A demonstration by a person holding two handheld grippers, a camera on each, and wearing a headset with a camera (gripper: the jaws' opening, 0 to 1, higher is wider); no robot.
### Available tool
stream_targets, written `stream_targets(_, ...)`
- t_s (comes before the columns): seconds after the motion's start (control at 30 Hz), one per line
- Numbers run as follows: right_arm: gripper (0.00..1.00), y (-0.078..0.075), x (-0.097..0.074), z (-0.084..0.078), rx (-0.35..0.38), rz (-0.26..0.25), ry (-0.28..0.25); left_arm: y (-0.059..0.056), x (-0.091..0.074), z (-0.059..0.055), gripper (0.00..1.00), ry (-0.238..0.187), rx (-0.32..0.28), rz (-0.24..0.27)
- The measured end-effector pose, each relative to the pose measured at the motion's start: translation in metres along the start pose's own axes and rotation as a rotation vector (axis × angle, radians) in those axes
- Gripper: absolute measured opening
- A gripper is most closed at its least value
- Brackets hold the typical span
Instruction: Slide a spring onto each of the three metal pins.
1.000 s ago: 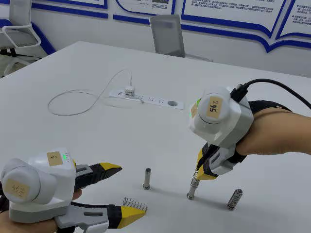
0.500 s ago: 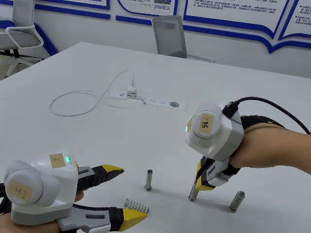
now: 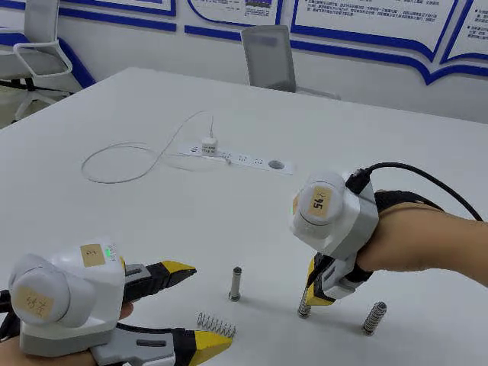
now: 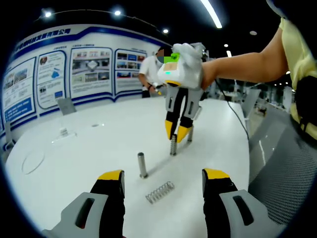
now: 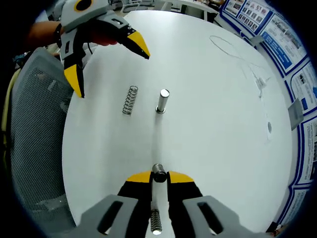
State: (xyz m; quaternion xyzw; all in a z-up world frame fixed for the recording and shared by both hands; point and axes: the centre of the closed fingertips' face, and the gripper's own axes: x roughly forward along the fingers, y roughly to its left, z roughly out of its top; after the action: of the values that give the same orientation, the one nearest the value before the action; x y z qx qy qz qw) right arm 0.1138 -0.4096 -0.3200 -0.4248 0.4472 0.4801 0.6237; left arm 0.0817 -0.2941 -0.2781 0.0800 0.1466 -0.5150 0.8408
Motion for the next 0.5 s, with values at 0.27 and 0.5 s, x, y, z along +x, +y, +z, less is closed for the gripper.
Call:
stream_targets(0.27, 0.18, -0.001, -0.005, 0.001, 0.009, -0.013, -0.022, 0.000, -0.001, -0.001, 0.65, 0.003, 0.000, 0.001)
stream_targets(0.5, 0.20, 0.000, -0.018, 0.012, 0.017, -0.037, -0.067, 0.000, 0.000, 0.000, 0.65, 0.003, 0.006, -0.001)
